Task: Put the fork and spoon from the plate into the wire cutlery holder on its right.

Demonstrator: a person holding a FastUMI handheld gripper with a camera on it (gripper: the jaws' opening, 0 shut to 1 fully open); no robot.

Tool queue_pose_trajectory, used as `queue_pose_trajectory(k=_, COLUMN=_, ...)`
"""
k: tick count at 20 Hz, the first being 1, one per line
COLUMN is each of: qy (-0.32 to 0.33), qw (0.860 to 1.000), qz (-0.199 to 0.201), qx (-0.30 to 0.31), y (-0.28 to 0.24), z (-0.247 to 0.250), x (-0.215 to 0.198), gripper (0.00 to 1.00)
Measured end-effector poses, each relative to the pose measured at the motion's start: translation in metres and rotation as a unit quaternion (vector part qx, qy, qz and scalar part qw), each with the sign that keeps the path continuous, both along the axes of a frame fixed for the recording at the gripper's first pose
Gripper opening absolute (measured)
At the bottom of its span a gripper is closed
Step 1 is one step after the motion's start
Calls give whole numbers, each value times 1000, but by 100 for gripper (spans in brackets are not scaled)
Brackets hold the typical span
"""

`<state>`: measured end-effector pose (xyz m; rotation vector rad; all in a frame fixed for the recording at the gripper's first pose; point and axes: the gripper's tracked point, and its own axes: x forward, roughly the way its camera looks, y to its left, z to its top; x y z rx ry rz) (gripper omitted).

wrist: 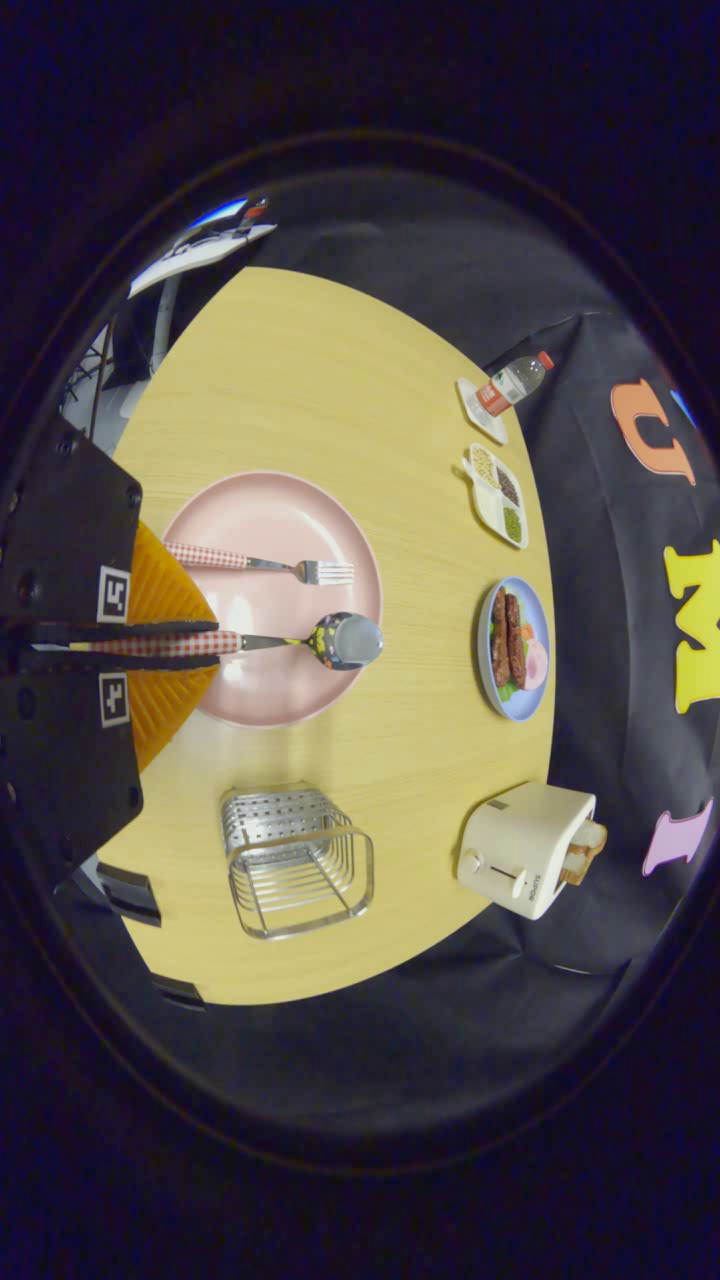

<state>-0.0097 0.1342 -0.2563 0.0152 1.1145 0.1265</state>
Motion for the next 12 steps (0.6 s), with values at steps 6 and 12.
queue_pose_trajectory(k=6, qy=23, qw=999, qz=27, qx=-32, y=-75, z=78, x=6, gripper=3)
queue_pose_trajectory(k=12, qy=120, qw=992, qz=25, qx=-39, y=-138, z=90, x=4, gripper=3)
